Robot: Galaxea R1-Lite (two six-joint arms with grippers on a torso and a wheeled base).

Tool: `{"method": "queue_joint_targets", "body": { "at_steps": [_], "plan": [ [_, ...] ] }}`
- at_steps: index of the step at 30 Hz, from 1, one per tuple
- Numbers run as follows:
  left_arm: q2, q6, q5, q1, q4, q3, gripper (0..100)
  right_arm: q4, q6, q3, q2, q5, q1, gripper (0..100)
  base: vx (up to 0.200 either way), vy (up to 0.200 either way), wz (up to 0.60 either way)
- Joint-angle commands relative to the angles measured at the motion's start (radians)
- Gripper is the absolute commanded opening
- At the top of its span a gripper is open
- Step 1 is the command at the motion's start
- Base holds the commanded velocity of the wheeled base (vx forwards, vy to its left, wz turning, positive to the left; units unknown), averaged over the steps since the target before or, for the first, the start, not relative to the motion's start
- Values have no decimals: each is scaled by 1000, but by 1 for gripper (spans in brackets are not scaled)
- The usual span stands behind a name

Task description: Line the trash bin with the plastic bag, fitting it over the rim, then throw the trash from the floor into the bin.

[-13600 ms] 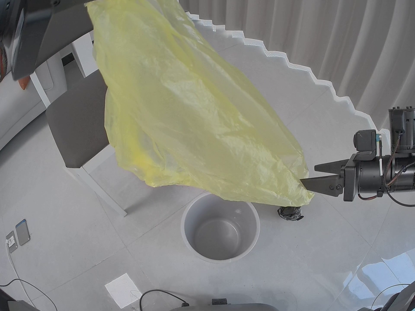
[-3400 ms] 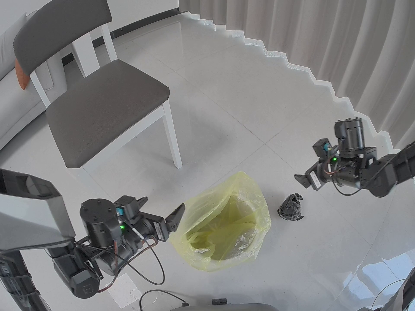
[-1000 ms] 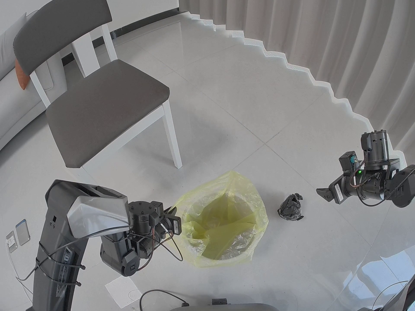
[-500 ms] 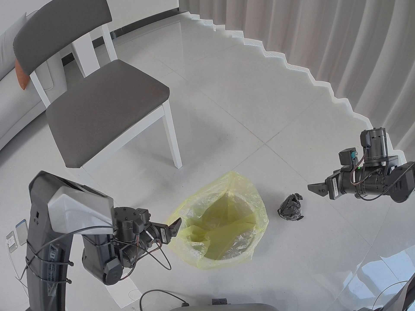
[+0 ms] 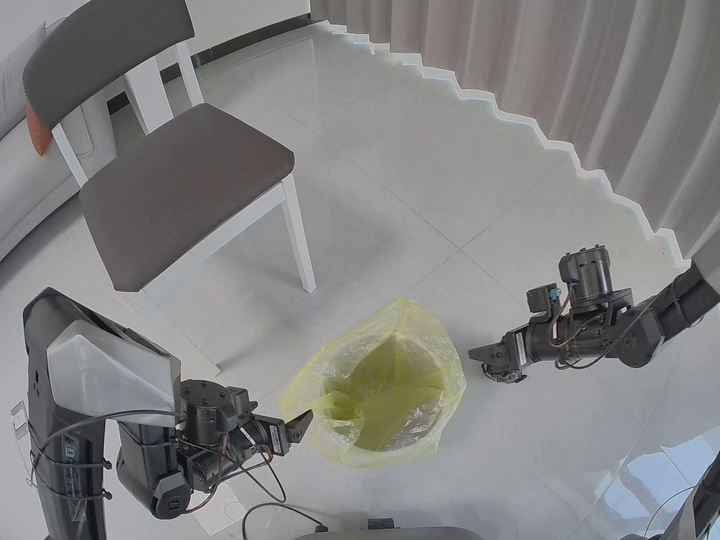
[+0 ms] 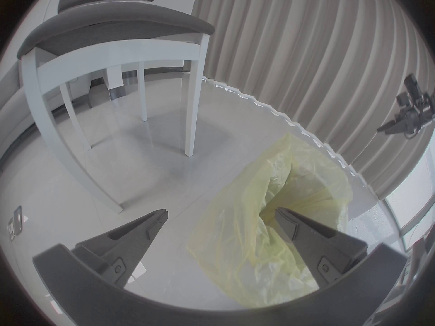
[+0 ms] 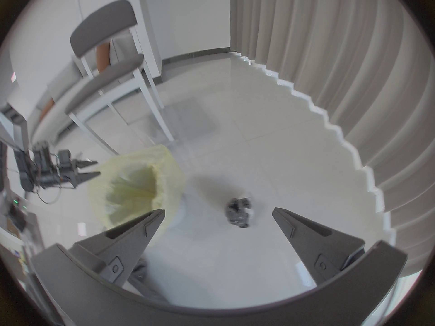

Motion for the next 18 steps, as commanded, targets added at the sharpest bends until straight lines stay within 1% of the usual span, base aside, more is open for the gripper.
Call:
{"method": "queue_joint_targets", "body": {
  "at_steps": [1, 6, 18],
  "plan": [
    [27, -14, 2, -26, -17, 1, 100, -65, 7, -42, 158, 38, 49, 100, 0, 0, 0],
    [15, -36, 6, -24, -17, 18, 100, -75, 5, -130, 262, 38, 61, 100, 0, 0, 0],
    [14, -36, 11, -26, -17, 26, 100, -73, -7, -214, 360, 41, 57, 100, 0, 0, 0]
  ]
}}
